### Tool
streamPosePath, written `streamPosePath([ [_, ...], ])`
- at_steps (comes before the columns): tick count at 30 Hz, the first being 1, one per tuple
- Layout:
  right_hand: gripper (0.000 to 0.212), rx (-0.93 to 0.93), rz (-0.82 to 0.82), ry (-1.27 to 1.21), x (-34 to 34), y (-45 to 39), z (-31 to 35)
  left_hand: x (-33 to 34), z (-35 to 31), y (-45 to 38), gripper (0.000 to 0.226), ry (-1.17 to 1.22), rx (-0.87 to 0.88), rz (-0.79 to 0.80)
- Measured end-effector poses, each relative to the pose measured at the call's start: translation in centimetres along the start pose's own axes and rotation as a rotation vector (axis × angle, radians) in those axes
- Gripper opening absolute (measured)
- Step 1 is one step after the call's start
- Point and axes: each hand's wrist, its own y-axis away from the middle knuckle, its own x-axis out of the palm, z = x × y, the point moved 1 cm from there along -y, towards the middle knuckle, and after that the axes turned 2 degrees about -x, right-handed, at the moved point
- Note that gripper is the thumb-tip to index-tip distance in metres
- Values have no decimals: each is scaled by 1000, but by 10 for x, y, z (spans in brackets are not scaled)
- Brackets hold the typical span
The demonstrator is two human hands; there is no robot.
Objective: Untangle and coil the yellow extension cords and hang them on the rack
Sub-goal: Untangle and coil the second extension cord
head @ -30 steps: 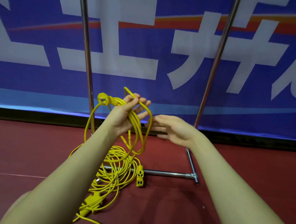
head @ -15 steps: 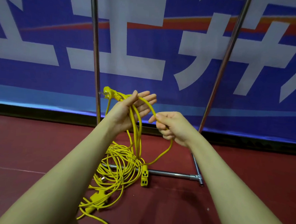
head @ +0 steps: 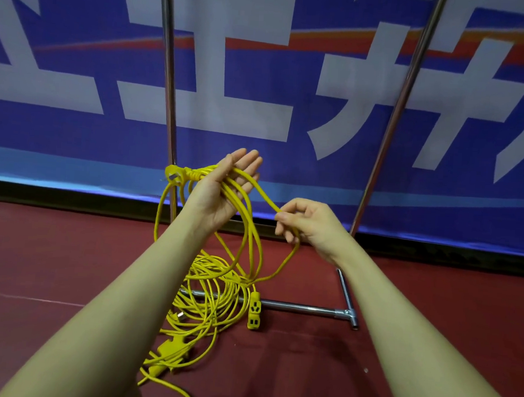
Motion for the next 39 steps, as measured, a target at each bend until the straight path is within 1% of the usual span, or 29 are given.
streamPosePath([
  [3,10,-53,39,42,7,-2,6,5,4,3,25,-32,-15,8],
  [6,11,-65,55,70,10,-2,11,10,6,5,28,-26,-42,23],
  [8,12,-36,60,38,8,-1,8,12,7,5,30,-13,-44,35],
  [11,24,39,122,-13,3,-1,-3,13,4,4,31,9,-15,50],
  [13,27,74,145,-37,-2,-1,-11,10,2,3,31,23,1,48],
  [19,25,180,155,-29,-11,1,-31,10,5,1,34,56,-6,37],
  [23,18,205,148,-197,-16,1,-27,11,-1,-1,33,173,-1,0],
  [25,18,196,149,-210,-17,0,-22,8,-2,-2,31,210,-22,-40],
  [27,21,197,113,-165,-19,-2,-19,6,-1,-3,29,168,-57,-52],
  [29,24,210,53,-119,-23,-3,-19,4,0,-3,32,41,-81,-38],
  [31,25,226,14,-78,-27,-4,-19,4,0,-1,42,-110,-99,1],
  [33,25,247,9,-39,-30,-4,-20,4,0,0,55,-209,-122,49],
  [36,24,269,16,15,-32,-3,-19,3,1,0,63,-255,-152,73],
  [39,21,279,-43,-62,-33,-5,-18,2,1,1,62,-250,-177,69],
])
